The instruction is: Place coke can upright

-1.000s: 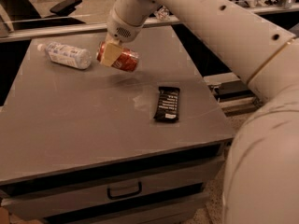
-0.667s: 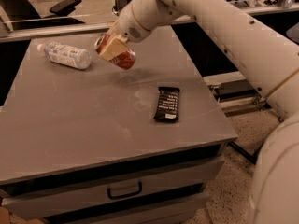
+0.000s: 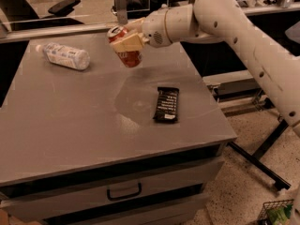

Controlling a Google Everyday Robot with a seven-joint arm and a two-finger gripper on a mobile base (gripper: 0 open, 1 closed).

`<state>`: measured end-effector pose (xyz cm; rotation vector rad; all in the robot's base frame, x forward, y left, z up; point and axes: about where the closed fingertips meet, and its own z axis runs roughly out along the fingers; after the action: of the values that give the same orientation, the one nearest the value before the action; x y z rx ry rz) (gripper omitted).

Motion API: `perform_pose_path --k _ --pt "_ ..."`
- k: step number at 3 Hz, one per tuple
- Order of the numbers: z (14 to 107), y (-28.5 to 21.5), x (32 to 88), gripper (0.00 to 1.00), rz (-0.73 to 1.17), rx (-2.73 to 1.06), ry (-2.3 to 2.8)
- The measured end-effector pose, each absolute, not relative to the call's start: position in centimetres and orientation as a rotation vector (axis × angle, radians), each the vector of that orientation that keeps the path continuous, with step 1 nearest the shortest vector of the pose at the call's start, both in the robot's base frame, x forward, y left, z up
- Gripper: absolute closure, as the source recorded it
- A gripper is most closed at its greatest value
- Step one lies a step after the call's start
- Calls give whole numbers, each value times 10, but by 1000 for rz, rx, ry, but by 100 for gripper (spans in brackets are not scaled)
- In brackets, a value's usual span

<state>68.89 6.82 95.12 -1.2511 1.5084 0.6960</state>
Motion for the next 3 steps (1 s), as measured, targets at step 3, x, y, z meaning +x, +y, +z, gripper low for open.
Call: perform_pose_path --k 3 --pt "932 43 691 84 907 -981 1470"
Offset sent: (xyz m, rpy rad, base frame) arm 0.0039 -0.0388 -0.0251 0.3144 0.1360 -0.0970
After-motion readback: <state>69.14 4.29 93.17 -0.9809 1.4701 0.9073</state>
